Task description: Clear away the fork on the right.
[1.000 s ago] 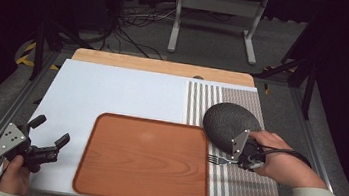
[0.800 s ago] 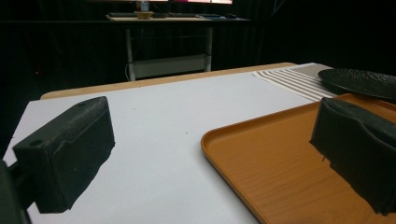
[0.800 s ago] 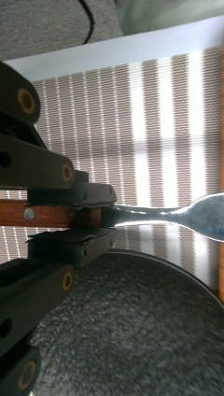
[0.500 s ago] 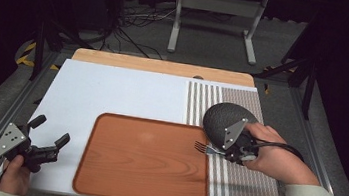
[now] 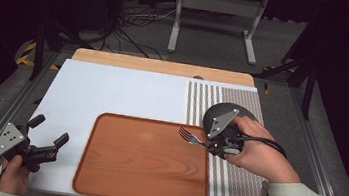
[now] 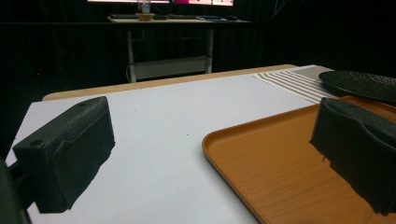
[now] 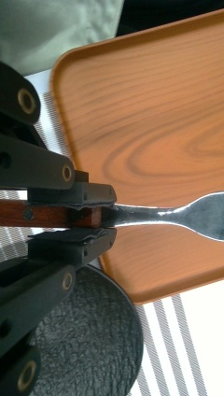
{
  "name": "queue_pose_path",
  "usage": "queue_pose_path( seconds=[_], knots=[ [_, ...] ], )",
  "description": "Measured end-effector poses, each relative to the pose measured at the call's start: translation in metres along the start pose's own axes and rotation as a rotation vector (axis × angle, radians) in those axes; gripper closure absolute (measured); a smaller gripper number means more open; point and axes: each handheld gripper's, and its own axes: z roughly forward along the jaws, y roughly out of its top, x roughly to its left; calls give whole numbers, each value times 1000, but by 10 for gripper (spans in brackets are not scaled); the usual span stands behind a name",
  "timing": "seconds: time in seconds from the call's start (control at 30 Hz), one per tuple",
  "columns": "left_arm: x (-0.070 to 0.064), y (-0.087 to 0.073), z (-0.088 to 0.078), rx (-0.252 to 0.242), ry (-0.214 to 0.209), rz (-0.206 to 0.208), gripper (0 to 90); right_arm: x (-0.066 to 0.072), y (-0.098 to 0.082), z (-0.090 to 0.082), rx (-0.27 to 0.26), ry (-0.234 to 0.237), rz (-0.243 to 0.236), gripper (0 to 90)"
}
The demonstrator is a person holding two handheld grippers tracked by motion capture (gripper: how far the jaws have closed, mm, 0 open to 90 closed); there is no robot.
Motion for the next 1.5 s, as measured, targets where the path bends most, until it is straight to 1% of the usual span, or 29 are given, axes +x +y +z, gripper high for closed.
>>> queue_pose_path(
  seconds=[0.03,0.07,0.1,0.13,0.2,0.23,0.3,0.33,0.37,0.47,0.5,0.57,0.7,0.77,0.8,0.9,0.93,0.97,1.0,1.07,1.1,1.13,1.23,1.3,1.33,1.37,1.4,1.5],
  knots=[
    [0,0,0,-1,0,0,2,0,0,0,0,0,0,786],
    [0,0,0,-1,0,-2,2,1,2,0,-4,-1,12,786],
    [0,0,0,-1,0,-1,2,2,5,1,-13,3,38,786],
    [0,0,0,-2,2,-2,2,2,5,1,-13,3,38,786],
    [0,0,0,-3,2,-2,2,3,9,1,-29,5,86,786],
    [0,0,0,-3,2,-2,2,3,9,1,-29,5,86,786],
    [0,1,0,-3,1,2,2,4,11,2,-40,-3,120,786],
    [0,1,0,-4,0,1,2,5,13,2,-42,-1,163,786],
    [0,1,0,-5,0,0,2,5,13,2,-42,-1,163,786],
    [0,1,0,-5,1,2,2,7,16,4,-51,15,211,786],
    [0,1,0,-4,1,3,2,9,18,5,-52,23,240,786],
    [0,1,0,-4,2,2,2,9,19,6,-52,25,248,786],
    [0,1,0,-5,1,0,2,11,24,14,-52,17,289,786],
    [0,1,-1,-5,1,0,2,12,26,19,-35,21,298,786],
    [0,1,-1,-5,1,2,2,12,27,21,-28,13,310,786],
    [0,1,-1,-6,1,3,2,14,30,26,-27,14,340,786],
    [0,1,-1,-7,1,1,2,15,31,28,-24,13,363,786],
    [0,1,-1,-7,2,1,2,15,32,30,-17,9,375,786],
    [0,1,-1,-7,2,1,2,16,34,32,-14,12,401,786],
    [0,1,-1,-8,2,0,2,17,34,34,-15,16,434,786],
    [0,1,-1,-8,2,0,2,17,34,34,-15,16,434,786],
    [1,1,-1,-8,2,0,2,18,35,36,-13,14,470,786],
    [0,2,-1,-9,2,-2,2,18,36,40,-4,2,497,786],
    [0,2,-1,-8,2,-2,2,18,37,43,3,3,535,786],
    [0,2,-1,-8,2,-2,2,18,37,43,3,3,535,786],
    [1,2,-1,-7,2,0,2,18,37,44,-2,-1,547,786],
    [0,2,-1,-8,3,-2,2,19,37,45,-8,5,579,786],
    [0,2,-1,-8,1,-1,2,19,38,47,-2,4,623,786]
  ],
)
